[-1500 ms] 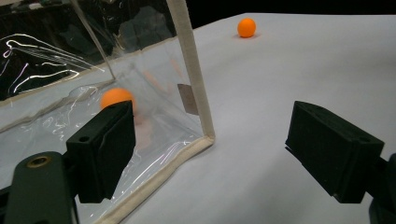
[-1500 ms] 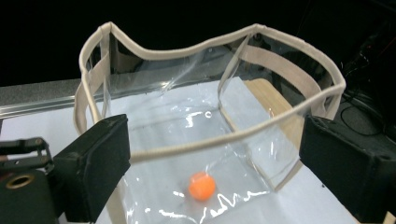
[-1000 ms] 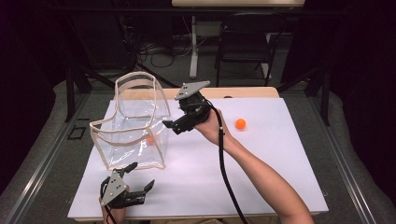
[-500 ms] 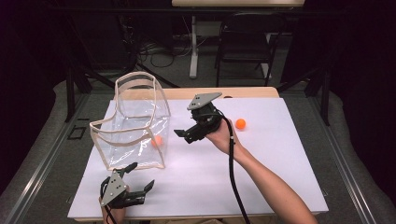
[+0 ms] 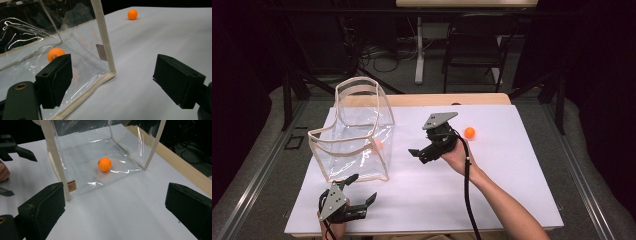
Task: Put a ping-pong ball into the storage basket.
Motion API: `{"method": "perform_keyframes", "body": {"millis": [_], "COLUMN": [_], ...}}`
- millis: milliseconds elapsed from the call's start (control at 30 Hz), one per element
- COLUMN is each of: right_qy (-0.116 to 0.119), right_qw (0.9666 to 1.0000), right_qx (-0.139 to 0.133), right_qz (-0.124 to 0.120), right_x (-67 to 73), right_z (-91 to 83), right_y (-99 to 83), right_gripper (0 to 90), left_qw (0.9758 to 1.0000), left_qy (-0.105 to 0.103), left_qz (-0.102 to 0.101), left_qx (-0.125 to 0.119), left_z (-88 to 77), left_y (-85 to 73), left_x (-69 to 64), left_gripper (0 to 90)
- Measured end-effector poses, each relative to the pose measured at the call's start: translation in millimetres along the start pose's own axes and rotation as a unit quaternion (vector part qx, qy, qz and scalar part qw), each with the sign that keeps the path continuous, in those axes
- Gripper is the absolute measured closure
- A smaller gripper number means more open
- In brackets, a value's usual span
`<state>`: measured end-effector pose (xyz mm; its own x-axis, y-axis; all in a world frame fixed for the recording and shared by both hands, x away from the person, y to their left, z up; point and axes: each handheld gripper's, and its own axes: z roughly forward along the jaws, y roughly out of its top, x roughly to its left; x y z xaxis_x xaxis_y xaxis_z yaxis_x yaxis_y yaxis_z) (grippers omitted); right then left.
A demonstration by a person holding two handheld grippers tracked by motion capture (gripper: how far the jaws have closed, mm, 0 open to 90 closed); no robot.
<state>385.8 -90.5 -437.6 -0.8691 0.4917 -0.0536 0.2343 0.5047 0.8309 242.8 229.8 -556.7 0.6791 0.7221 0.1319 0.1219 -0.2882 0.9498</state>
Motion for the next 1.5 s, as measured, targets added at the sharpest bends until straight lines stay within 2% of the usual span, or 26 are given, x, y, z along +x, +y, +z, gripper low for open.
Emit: {"method": "perform_keyframes", "body": {"millis": [333, 867, 1500], "right_qy": [-0.003, -0.012, -0.031], "right_qw": [0.9999, 0.9994, 0.9975], "right_qx": [0.002, 0.001, 0.004], "right_qz": [0.012, 0.033, 0.064], "right_x": [3.5, 1.2, -7.1], "right_z": [-7.7, -24.0, -38.4], "right_y": [-25.1, -55.0, -89.2], "right_gripper": [2.3, 2.4, 2.5], "left_qw": [1.0, 1.0, 1.0], "left_qy": [0.0, 0.0, 0.002], "left_qz": [0.001, 0.0, -0.002], "left_qx": [0.0, 0.001, -0.001], "left_z": [0.4, 0.6, -0.7], "left_y": [0.1, 0.0, -0.2], "left_x": [-0.9, -0.9, 0.0], "left_gripper": [15.7, 15.7, 15.7]}}
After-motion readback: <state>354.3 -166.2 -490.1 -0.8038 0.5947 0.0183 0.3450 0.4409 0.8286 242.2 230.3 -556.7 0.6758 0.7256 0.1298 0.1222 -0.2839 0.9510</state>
